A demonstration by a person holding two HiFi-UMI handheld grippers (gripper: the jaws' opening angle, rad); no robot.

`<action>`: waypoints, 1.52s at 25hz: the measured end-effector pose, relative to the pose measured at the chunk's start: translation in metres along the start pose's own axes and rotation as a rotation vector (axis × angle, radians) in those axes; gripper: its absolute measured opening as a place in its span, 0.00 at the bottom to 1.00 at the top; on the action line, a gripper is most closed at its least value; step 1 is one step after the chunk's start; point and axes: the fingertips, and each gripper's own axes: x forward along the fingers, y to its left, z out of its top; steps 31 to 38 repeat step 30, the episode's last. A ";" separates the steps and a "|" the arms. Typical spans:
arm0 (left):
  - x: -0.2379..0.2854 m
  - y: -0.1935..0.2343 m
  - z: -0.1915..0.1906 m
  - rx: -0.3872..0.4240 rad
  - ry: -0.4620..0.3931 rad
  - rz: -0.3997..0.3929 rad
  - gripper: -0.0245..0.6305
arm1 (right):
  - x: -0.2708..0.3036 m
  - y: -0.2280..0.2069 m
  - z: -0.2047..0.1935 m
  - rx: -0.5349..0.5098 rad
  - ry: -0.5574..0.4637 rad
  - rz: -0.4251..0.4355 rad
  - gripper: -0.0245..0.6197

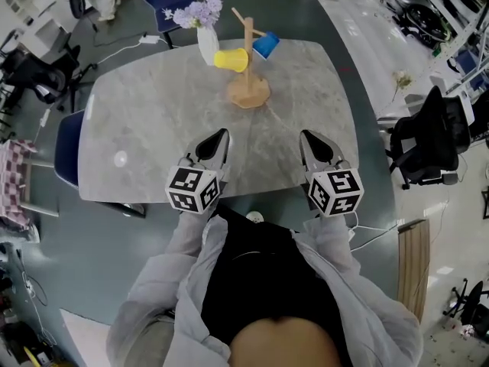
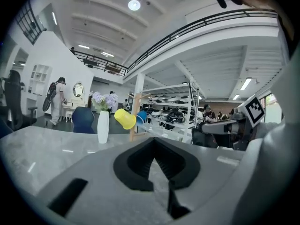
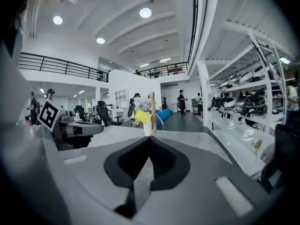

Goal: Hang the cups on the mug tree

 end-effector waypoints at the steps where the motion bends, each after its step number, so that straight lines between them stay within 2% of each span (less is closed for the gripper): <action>1: 0.000 -0.002 -0.001 0.001 0.002 -0.004 0.04 | -0.002 -0.002 -0.004 0.007 0.007 -0.004 0.05; 8: -0.004 -0.010 -0.010 -0.006 0.016 0.005 0.04 | -0.004 -0.004 -0.019 -0.004 0.055 0.006 0.05; 21: -0.009 -0.008 -0.018 -0.010 0.039 0.029 0.04 | 0.003 0.002 -0.027 0.009 0.069 0.049 0.05; 38: -0.003 -0.007 -0.026 -0.015 0.056 0.031 0.04 | 0.003 -0.003 -0.034 0.023 0.079 0.050 0.05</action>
